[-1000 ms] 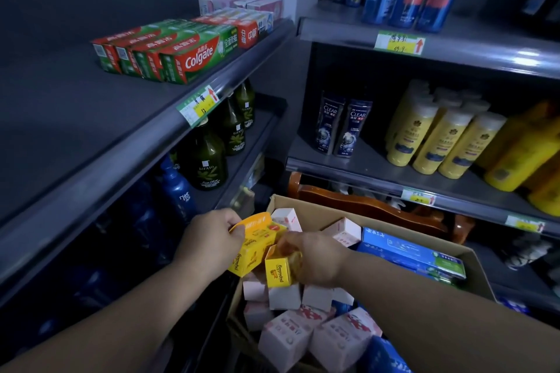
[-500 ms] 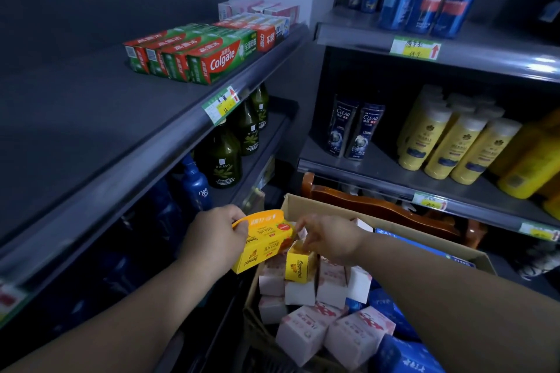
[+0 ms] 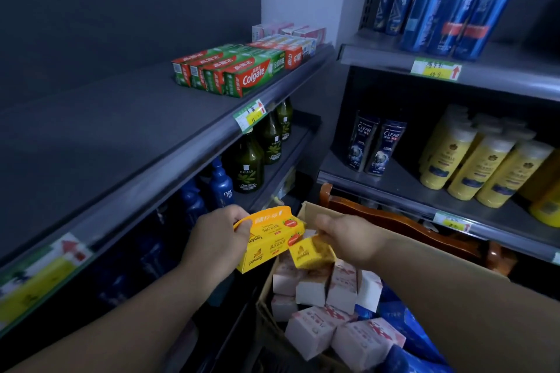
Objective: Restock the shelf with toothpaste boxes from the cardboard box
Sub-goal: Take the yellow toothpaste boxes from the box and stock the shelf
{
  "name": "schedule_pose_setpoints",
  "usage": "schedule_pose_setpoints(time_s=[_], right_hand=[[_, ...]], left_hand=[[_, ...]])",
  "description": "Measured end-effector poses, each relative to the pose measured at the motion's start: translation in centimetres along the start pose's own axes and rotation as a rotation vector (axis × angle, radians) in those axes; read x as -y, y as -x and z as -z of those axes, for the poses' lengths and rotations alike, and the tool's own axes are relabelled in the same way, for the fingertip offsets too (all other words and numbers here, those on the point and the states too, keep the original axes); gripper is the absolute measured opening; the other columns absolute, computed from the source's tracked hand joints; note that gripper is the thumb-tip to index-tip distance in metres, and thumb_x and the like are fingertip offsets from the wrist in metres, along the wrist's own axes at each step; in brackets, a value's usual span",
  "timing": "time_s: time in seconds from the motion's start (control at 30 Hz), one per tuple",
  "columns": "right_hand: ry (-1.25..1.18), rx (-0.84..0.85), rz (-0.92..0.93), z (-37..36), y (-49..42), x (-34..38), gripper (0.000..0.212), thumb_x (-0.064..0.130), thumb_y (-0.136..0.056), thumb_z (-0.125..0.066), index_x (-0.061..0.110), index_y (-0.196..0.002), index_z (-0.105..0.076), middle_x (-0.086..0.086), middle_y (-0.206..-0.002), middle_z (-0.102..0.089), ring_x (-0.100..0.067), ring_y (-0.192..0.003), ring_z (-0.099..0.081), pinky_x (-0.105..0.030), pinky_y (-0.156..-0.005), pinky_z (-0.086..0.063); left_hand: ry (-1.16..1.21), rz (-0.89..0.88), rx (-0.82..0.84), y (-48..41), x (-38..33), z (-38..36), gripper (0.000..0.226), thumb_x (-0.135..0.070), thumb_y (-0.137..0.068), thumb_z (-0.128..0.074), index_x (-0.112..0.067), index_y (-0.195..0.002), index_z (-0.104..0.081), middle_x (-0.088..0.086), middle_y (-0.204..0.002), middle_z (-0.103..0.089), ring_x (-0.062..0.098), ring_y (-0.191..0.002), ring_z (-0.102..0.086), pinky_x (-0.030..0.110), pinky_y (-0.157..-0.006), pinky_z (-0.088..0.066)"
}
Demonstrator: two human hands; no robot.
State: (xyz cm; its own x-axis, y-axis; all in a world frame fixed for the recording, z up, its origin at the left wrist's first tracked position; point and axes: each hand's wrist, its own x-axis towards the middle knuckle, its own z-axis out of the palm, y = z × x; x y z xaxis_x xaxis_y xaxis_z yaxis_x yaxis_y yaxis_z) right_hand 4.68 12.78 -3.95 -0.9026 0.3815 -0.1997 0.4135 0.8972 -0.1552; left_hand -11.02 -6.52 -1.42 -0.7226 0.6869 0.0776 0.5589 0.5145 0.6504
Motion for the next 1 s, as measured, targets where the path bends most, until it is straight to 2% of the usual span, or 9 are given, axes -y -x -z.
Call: schedule_pose_setpoints(time_s=[0.07,0.2,0.37,0.5,0.67,0.73,0.83,0.93,1.0], right_hand=[[-0.079,-0.091,0.011,1.4,0.7,0.1,0.019,0.02,-0.1,-0.044,0.038,-0.096,-0.039,0.001,-0.086,-0.057,-0.02,-0.078,-0.055,-0.038,-0.069,-0.048],[-0.216,-0.255,0.059,4.0,2.0,0.3,0.007,0.021,-0.096,-0.054,0.024,-0.09,-0.053,0.0,-0.08,-0.06,-0.021,-0.074,-0.054,-0.03,-0.064,-0.041],[-0.328,-0.266,0.161,6.3,4.6,0.9,0.013,0.018,-0.094,-0.061,0.029,-0.087,-0.065,0.01,-0.083,-0.065,-0.008,-0.076,-0.059,-0.023,-0.068,-0.044],[-0.421,-0.188,0.232,7.7,6.7,2.7,0.015,0.016,-0.09,-0.067,0.028,-0.081,-0.07,0.009,-0.082,-0.07,-0.007,-0.075,-0.064,-0.026,-0.075,-0.052],[-0.333,-0.097,0.367,10.5,9.1,7.9,0.013,0.012,-0.089,-0.069,0.022,-0.082,-0.073,0.002,-0.081,-0.071,-0.008,-0.073,-0.062,-0.019,-0.069,-0.051],[-0.285,-0.084,0.414,11.7,9.9,11.0,0.01,0.011,-0.089,-0.069,0.019,-0.085,-0.075,0.001,-0.081,-0.072,-0.011,-0.075,-0.065,-0.024,-0.072,-0.054],[-0.171,-0.083,0.505,14.0,11.3,16.6,0.015,0.014,-0.089,-0.068,0.026,-0.081,-0.07,0.009,-0.076,-0.068,-0.01,-0.073,-0.063,-0.03,-0.074,-0.054],[-0.016,-0.131,0.614,16.6,13.4,23.4,0.02,0.021,-0.089,-0.069,0.035,-0.076,-0.065,0.017,-0.073,-0.064,-0.007,-0.073,-0.061,-0.023,-0.069,-0.048],[0.08,-0.181,0.682,18.2,15.1,28.4,0.013,0.026,-0.09,-0.068,0.033,-0.079,-0.068,0.015,-0.078,-0.066,-0.008,-0.078,-0.062,-0.02,-0.069,-0.043]], left_hand=[[-0.001,0.006,-0.061,1.0,-0.7,0.8,0.011,-0.027,-0.095,-0.054,-0.029,-0.089,-0.063,-0.013,-0.082,-0.063,-0.001,-0.072,-0.054,0.015,-0.058,-0.038],[-0.021,0.019,-0.195,3.9,-2.9,3.3,0.011,-0.026,-0.093,-0.054,-0.028,-0.088,-0.064,-0.012,-0.081,-0.063,0.004,-0.074,-0.054,0.024,-0.063,-0.036],[-0.095,-0.014,-0.342,10.0,-5.8,6.1,0.011,-0.025,-0.093,-0.055,-0.029,-0.087,-0.062,-0.012,-0.08,-0.061,0.009,-0.076,-0.054,0.025,-0.064,-0.034],[-0.112,-0.047,-0.447,15.4,-7.6,7.8,0.012,-0.024,-0.094,-0.056,-0.025,-0.087,-0.065,-0.013,-0.08,-0.063,0.0,-0.071,-0.053,0.018,-0.059,-0.037],[-0.185,-0.033,-0.577,21.7,-8.7,11.4,0.012,-0.025,-0.094,-0.055,-0.024,-0.085,-0.064,-0.019,-0.074,-0.056,-0.005,-0.068,-0.05,0.007,-0.058,-0.032],[-0.209,0.005,-0.63,24.4,-8.6,13.5,0.013,-0.026,-0.094,-0.055,-0.024,-0.084,-0.064,-0.018,-0.073,-0.056,-0.001,-0.069,-0.051,0.009,-0.058,-0.033],[-0.192,0.056,-0.702,28.8,-8.2,17.5,0.012,-0.029,-0.094,-0.054,-0.029,-0.086,-0.064,-0.017,-0.076,-0.06,-0.001,-0.074,-0.055,0.015,-0.057,-0.037],[-0.193,0.09,-0.793,33.8,-7.2,22.0,0.011,-0.029,-0.094,-0.055,-0.031,-0.089,-0.065,-0.019,-0.079,-0.061,-0.001,-0.077,-0.056,0.017,-0.06,-0.04],[-0.201,0.121,-0.855,37.6,-6.2,25.2,0.011,-0.029,-0.093,-0.056,-0.031,-0.086,-0.064,-0.017,-0.079,-0.062,0.001,-0.072,-0.058,0.021,-0.06,-0.045]])
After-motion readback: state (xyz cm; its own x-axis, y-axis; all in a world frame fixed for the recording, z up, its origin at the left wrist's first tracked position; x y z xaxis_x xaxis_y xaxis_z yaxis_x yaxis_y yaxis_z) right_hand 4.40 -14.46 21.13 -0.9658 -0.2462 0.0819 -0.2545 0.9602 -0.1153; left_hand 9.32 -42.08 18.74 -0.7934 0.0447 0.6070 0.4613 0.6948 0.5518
